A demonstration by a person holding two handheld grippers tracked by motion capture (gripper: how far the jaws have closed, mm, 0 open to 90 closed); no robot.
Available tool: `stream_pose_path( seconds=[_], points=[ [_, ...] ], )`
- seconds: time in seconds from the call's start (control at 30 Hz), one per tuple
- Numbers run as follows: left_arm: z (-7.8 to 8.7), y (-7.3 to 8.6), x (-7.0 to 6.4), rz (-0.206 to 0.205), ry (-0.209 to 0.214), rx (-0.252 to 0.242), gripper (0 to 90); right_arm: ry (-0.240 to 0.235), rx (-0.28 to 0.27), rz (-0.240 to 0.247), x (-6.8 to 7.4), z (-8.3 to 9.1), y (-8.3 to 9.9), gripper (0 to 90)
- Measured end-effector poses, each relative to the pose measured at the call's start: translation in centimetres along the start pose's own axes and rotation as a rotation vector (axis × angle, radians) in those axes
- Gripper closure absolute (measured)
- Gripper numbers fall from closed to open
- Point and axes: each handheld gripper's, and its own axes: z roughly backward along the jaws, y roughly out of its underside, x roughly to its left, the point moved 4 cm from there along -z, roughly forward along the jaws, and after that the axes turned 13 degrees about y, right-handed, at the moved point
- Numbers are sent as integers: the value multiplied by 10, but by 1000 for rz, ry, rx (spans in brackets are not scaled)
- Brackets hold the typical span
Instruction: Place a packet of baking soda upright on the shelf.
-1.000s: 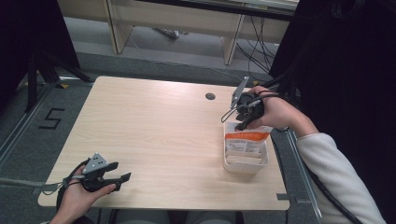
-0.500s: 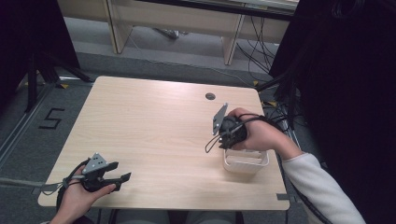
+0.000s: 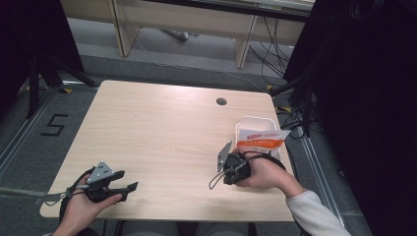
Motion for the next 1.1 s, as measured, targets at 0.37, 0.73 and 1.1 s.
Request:
stream_pose_path(
  seconds=[0.37,0.73,1.1],
  points=[
    [1,0,0,-17,2,5,323,-62,-117,-74,25,-24,9,846],
    [1,0,-1,-13,3,0,322,-73,-143,-109,40,-38,15,819],
    [1,-1,-1,-21,18,-5,322,-41,-160,-147,44,-36,18,766]
  ],
)
